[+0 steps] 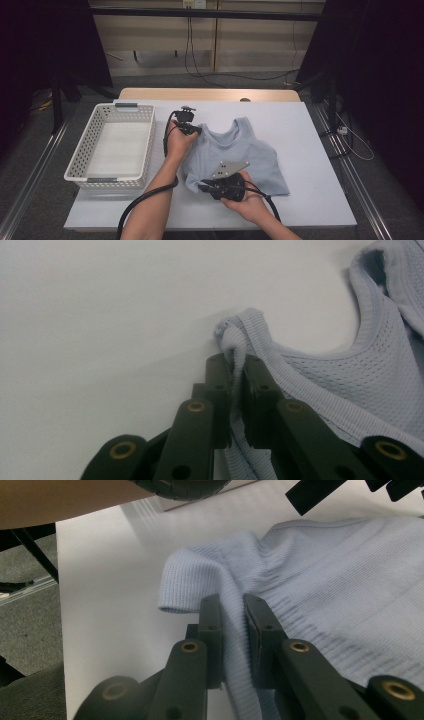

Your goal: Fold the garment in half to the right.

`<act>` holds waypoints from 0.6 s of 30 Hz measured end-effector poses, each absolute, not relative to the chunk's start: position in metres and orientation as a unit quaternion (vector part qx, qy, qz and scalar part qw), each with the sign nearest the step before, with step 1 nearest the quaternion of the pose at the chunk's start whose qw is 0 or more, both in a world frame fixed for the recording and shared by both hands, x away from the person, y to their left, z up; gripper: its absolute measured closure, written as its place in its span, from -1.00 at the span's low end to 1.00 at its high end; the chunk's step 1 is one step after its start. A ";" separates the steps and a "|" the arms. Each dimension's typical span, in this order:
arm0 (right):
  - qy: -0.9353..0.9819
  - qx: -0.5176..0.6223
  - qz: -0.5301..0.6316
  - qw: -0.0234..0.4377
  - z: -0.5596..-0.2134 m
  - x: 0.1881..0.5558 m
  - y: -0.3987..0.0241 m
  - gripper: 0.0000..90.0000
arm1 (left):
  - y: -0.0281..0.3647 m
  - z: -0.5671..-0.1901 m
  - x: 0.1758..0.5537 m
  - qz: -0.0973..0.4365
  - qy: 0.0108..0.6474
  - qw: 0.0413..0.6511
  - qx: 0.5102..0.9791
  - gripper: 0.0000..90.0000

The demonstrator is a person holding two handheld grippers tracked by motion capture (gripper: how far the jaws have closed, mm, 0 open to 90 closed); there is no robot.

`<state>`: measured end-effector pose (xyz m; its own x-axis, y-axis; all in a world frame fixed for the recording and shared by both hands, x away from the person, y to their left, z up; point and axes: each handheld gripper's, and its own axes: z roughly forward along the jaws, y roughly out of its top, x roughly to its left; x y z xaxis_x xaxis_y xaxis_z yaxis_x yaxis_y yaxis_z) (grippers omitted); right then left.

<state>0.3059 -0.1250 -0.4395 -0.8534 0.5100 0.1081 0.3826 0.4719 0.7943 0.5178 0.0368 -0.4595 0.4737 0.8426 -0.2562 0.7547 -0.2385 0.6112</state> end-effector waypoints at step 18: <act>0.849 0.265 0.453 0.063 -0.438 0.304 -0.117 0.78 | 0.061 -0.432 0.517 0.035 0.533 0.358 0.766 0.91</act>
<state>0.3037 -0.1174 -0.4383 -0.8516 0.5071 0.1328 0.3928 0.4496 0.8022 0.5170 0.0610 -0.4320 0.4292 0.8416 -0.3278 0.7912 -0.1753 0.5859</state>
